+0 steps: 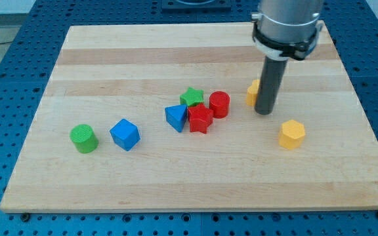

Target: Place the yellow heart to the top side of the red circle

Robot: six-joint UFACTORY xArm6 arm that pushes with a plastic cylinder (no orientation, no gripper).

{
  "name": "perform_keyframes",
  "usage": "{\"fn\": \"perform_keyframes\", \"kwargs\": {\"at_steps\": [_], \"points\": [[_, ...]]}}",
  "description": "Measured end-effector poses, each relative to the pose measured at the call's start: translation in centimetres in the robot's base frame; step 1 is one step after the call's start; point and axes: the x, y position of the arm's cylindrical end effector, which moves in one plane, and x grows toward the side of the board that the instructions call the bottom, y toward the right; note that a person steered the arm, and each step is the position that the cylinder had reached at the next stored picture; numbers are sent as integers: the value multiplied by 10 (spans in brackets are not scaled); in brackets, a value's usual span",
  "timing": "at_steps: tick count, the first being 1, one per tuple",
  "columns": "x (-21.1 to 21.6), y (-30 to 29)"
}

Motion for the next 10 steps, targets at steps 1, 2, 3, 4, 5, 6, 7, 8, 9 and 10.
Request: {"fn": "perform_keyframes", "kwargs": {"at_steps": [1, 2, 3, 4, 5, 6, 7, 8, 9, 10], "points": [[-11, 13], [-25, 20], [-27, 2], [-27, -18], [-35, -27], [-51, -29], [-60, -30], [-60, -43], [-60, -53], [-60, -58]]}}
